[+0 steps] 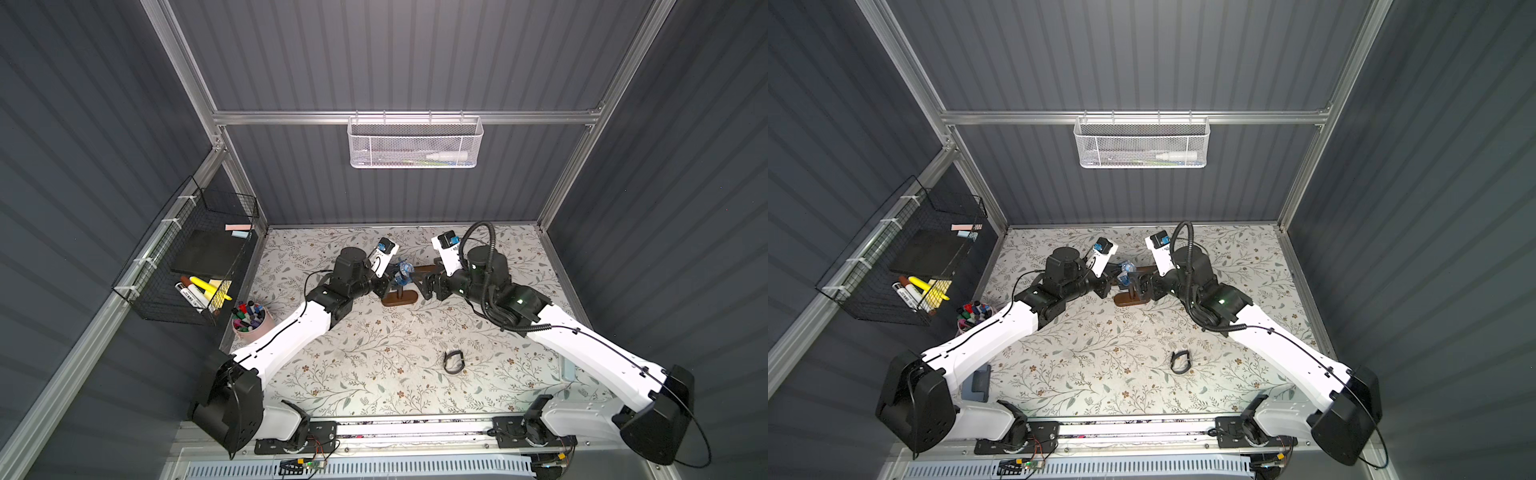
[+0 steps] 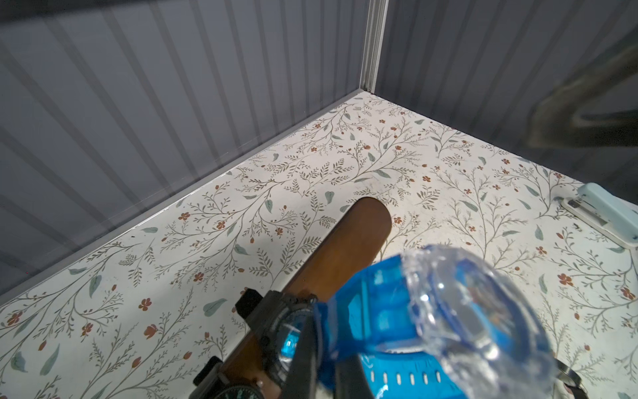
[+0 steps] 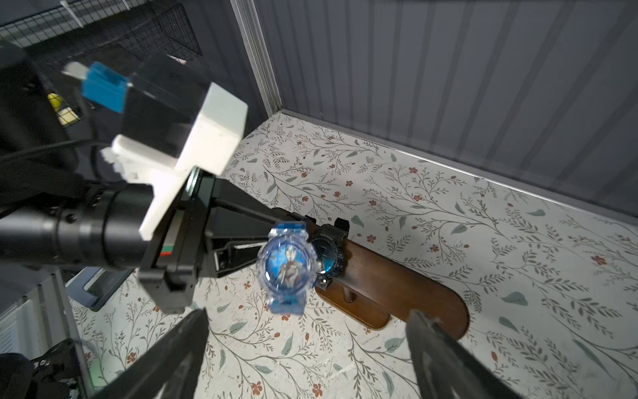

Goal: Place watch on stand
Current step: Pick up the watch at the center of the board.

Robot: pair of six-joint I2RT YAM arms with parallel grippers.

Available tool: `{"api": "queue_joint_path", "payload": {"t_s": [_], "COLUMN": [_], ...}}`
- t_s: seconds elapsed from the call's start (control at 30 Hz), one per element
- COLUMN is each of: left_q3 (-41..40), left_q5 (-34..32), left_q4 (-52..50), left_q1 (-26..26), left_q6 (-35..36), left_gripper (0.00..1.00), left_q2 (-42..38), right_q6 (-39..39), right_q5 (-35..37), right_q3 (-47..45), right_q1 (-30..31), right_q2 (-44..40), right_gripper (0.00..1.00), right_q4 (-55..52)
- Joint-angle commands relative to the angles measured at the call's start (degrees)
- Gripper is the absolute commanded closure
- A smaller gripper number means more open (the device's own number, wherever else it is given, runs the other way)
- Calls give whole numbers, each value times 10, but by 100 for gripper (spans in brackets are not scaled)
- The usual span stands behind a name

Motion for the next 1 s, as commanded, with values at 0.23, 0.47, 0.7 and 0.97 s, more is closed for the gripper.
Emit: {"api": "queue_joint_path", "payload": {"t_s": [0.23,0.47,0.7,0.97], "left_q3": [12,11,7,8], "left_q5": [-7,-4,-3,-1], "left_q4": [-11,-10,-8,-10], "left_q1": [-4,-4,-4,-4], "left_q6": [14,14,19,18], "left_gripper": [100,100,100,100], "left_q2": [-5,-4,-10,-5], "right_q6": [27,36,43,26], "right_q5": [-10,-32,-50,-34], "right_q3": [41,58,63,73], "right_q1": [3,3,4,15], "right_q2": [55,78,92,97], "right_gripper": [12,22,32,38], "right_q4": [-3,-9,-5,-25]}}
